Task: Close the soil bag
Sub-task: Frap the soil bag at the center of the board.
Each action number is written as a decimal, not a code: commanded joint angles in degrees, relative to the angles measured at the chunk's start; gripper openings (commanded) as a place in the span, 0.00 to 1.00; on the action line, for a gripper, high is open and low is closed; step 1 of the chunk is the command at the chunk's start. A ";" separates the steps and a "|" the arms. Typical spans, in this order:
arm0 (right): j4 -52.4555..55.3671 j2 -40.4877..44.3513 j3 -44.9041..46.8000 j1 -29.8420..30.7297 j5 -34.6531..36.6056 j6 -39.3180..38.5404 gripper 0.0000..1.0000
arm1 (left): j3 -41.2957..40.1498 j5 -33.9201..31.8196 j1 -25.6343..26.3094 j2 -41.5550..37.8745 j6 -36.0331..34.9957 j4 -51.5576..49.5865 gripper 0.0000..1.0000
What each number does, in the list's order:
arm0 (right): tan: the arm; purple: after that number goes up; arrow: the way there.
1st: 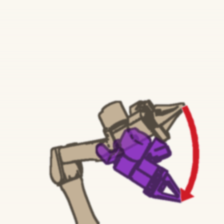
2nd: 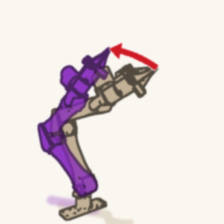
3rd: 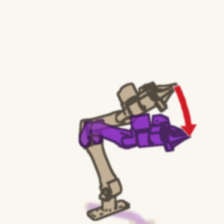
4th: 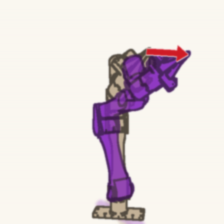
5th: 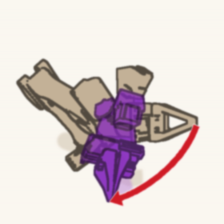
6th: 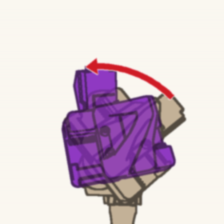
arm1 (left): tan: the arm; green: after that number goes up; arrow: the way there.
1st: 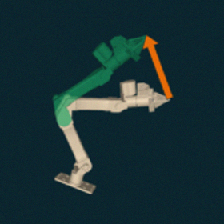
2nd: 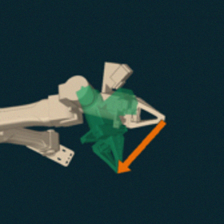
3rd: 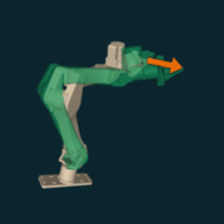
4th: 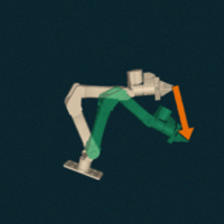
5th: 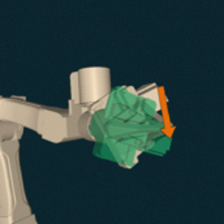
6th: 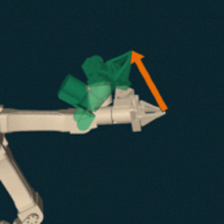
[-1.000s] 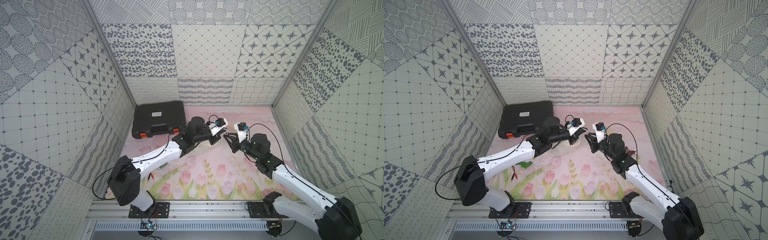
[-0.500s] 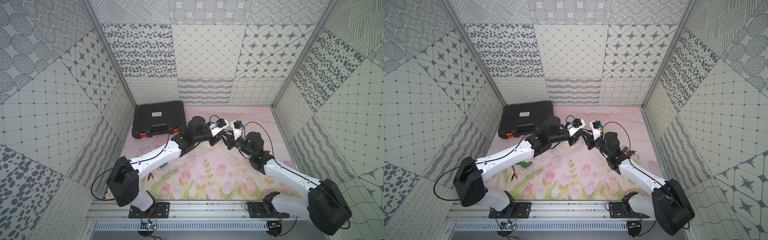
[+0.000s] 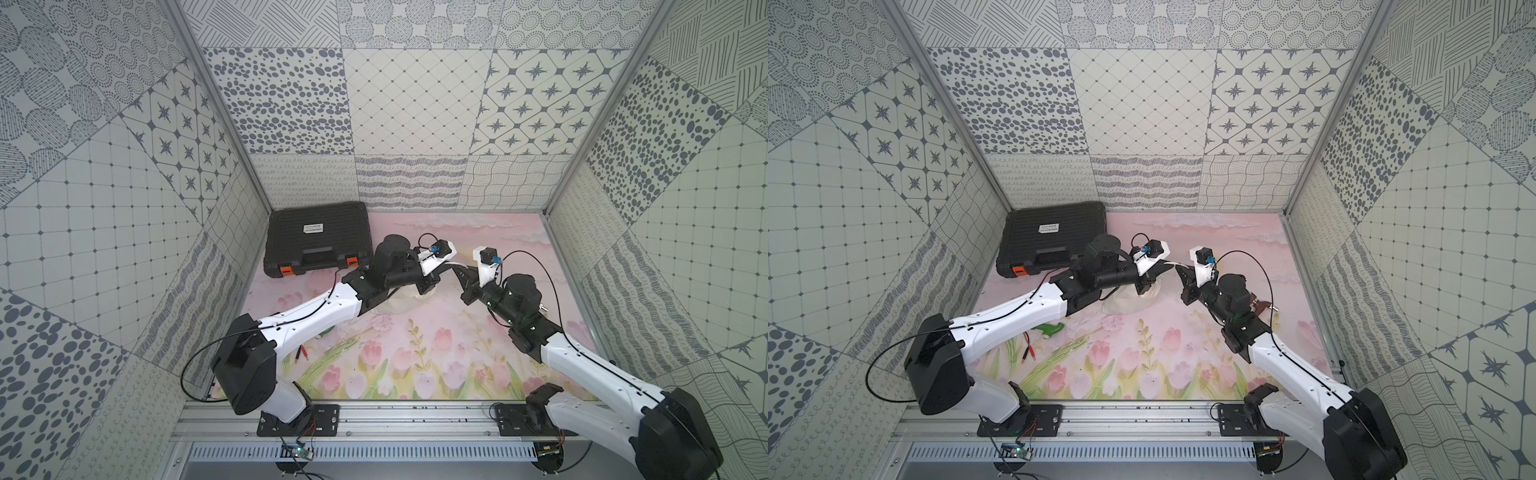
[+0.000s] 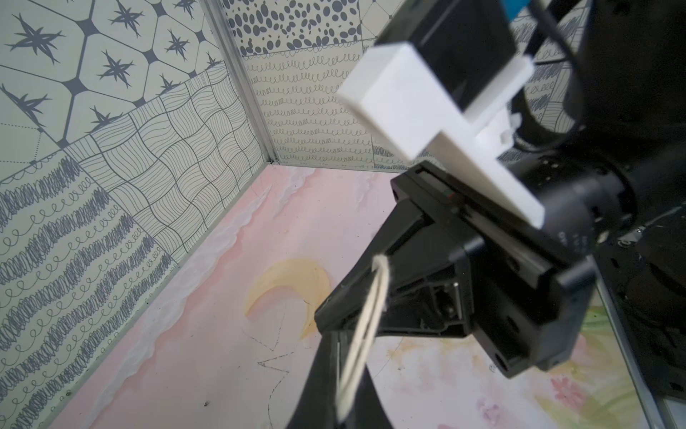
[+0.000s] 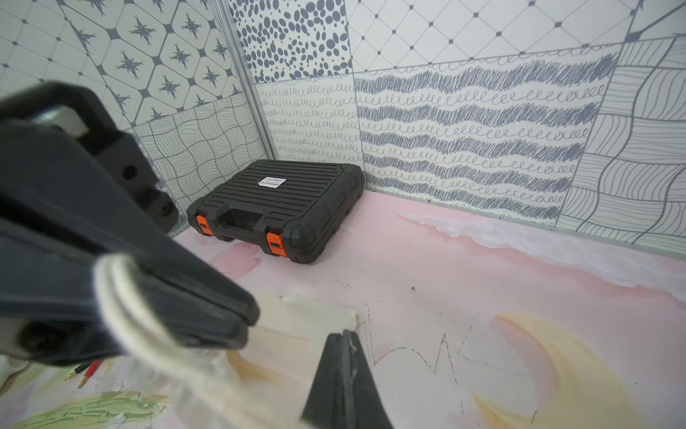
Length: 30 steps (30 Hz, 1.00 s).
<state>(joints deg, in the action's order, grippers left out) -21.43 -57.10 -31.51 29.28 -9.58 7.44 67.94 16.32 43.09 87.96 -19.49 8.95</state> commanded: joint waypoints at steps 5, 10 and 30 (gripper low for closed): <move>5.38 2.17 -4.59 0.77 -2.49 -1.62 0.00 | 4.38 2.85 0.76 2.82 -0.35 0.65 0.20; 5.71 2.72 -4.87 0.95 -2.26 -1.47 0.00 | 5.66 3.39 0.87 3.80 -1.07 -1.32 0.21; 10.43 0.26 -16.13 1.09 -4.83 -2.70 0.00 | -5.32 2.10 1.81 -6.07 10.80 8.18 0.53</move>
<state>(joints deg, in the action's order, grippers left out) -5.72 -55.77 -42.19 30.26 -12.49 5.48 64.47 18.37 44.10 84.99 -13.32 14.11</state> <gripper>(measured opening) 0.046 0.511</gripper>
